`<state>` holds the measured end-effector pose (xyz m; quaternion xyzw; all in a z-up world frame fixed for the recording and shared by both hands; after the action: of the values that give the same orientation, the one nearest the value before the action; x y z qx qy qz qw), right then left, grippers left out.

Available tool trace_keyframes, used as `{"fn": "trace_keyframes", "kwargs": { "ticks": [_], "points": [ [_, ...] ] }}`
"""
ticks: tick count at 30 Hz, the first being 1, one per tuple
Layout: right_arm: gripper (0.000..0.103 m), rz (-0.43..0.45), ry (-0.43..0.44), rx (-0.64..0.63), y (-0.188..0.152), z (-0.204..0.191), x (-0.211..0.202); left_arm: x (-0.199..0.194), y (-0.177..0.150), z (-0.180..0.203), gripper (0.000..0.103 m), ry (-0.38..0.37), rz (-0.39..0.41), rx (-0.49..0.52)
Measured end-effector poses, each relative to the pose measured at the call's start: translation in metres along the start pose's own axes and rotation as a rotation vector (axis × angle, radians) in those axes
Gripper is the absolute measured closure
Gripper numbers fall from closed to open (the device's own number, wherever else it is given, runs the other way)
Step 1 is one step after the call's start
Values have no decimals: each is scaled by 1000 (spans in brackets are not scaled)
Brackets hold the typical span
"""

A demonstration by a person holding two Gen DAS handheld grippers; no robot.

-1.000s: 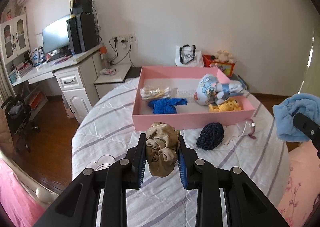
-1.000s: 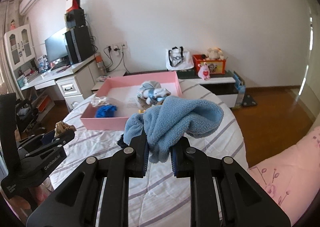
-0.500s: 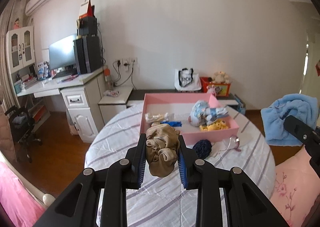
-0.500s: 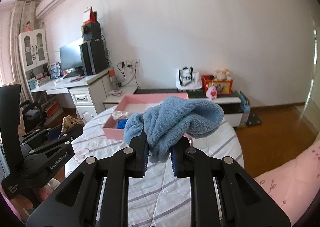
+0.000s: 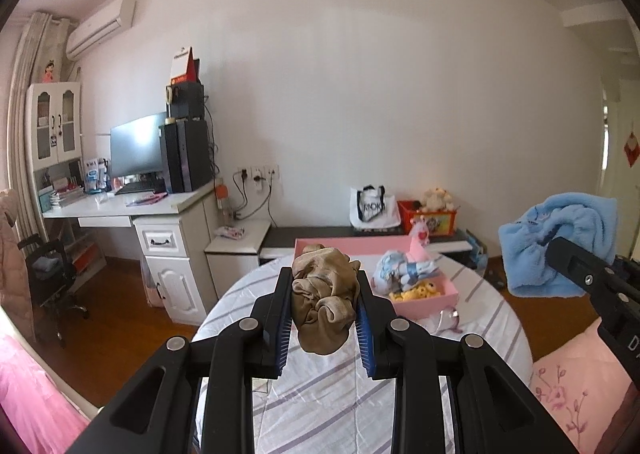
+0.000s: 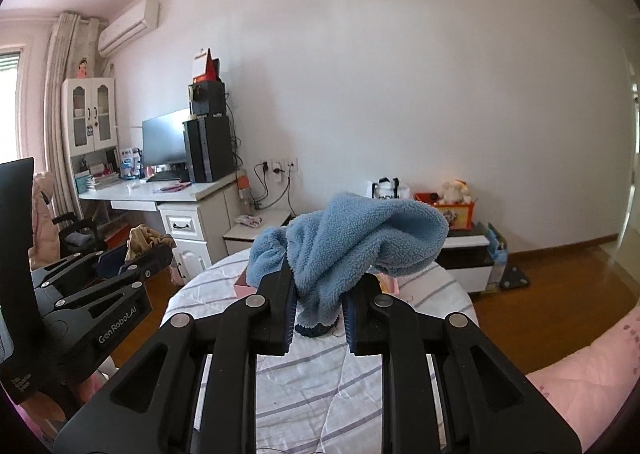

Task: Organize soft objects
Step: 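Lift the scrunchie and towel with both tools toward the pink tray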

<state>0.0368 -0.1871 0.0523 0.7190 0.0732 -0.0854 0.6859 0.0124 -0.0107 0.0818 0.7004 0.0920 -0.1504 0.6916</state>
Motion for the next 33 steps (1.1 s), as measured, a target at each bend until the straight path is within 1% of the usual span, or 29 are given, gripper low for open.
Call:
{"fn": "trace_keyframes", "kwargs": {
  "ticks": [7,9,19,33],
  "points": [
    [85,31,7,-1,3,-2,-9,-27,-13,-3,78,0,35,-14],
    [85,35,9,-2,-1,1,-13,-35,-18,-5,78,0,42,-15],
    [85,30,10,-8,-1,1,-15,-47,-26,-7,78,0,37,-21],
    [85,14,10,-6,1,-2,-6,-31,-15,-6,78,-7,5,-24]
  ]
}}
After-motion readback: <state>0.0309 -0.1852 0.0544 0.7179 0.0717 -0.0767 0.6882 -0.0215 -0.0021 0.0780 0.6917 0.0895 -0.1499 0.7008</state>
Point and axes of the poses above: each gripper's, at about its wrist camera, not at the fingertips, and x roughly the way its jaws point, z to its right, y to its top, the point moved 1 cm from there along x, roughly the way its jaws point, and after that the axes turned 1 degree about y, right-handed, at the moved point
